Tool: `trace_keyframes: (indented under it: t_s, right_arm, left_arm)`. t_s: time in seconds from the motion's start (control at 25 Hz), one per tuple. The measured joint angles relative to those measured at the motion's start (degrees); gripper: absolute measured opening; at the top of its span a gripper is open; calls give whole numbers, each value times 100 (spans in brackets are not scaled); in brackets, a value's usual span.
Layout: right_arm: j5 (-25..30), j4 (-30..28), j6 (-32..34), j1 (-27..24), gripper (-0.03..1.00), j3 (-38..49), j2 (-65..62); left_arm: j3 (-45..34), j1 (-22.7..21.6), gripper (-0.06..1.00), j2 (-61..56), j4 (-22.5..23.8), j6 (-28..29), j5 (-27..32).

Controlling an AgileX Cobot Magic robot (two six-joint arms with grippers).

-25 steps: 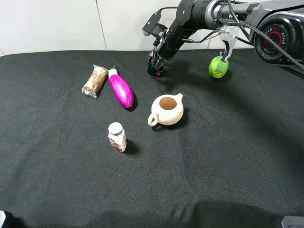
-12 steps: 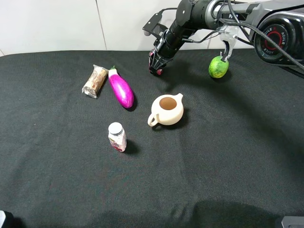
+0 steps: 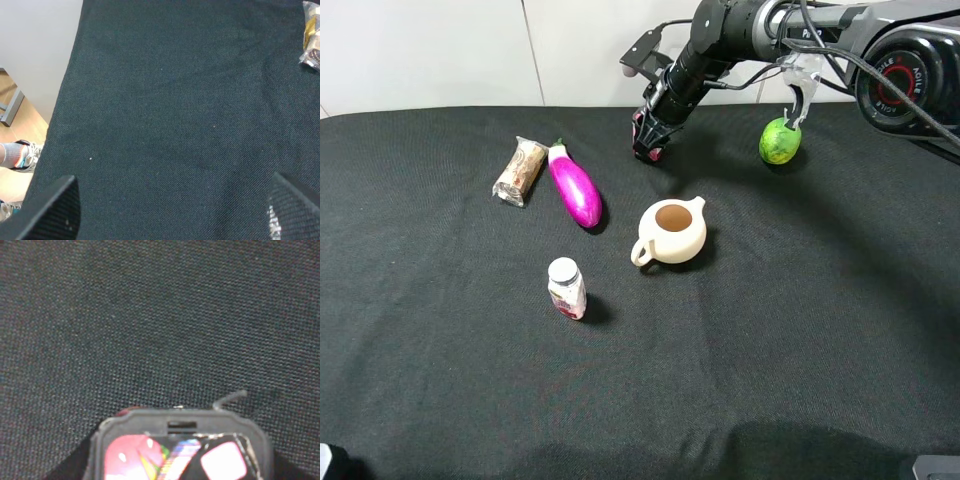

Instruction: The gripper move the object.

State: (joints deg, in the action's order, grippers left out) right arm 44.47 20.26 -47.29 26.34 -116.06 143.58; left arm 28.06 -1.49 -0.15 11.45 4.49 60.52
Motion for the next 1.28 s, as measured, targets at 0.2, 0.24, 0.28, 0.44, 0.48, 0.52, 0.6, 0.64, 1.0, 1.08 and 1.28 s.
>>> trace_keyframes:
  t_s: [0.2,0.24,0.28,0.44,0.48,0.52,0.6,0.64,1.0,1.08,1.28]
  right_arm:
    - [266,57,175,0,34,-6,-44]
    - [376,57,217,0,34,-6,-64]
    - [434,45,261,0,34,-6,-86]
    - [646,-65,463,0,34,-6,-246]
    - [686,-94,505,0,34,-6,-294]
    - [728,-115,520,0,34,-6,-355]
    - [815,-156,588,0,34,-6,-450]
    - [834,-179,640,0,34,-6,-485]
    - [1092,-465,973,0,34,-6,-938]
    - [1221,-465,1040,-31,34,-6,-1085]
    - [1569,-535,1225,-164,34,-6,-1349]
  left_arm:
    - [0,0,79,0,0,0,0]
    - [0,0,79,0,0,0,0]
    - [0,0,79,0,0,0,0]
    - [0,0,79,0,0,0,0]
    - [0,0,79,0,0,0,0]
    - [0,0,79,0,0,0,0]
    - [0,0,79,0,0,0,0]
    - [0,0,79,0,0,0,0]
    - [0,0,79,0,0,0,0]
    - [0,0,79,0,0,0,0]
    - [0,0,79,0,0,0,0]
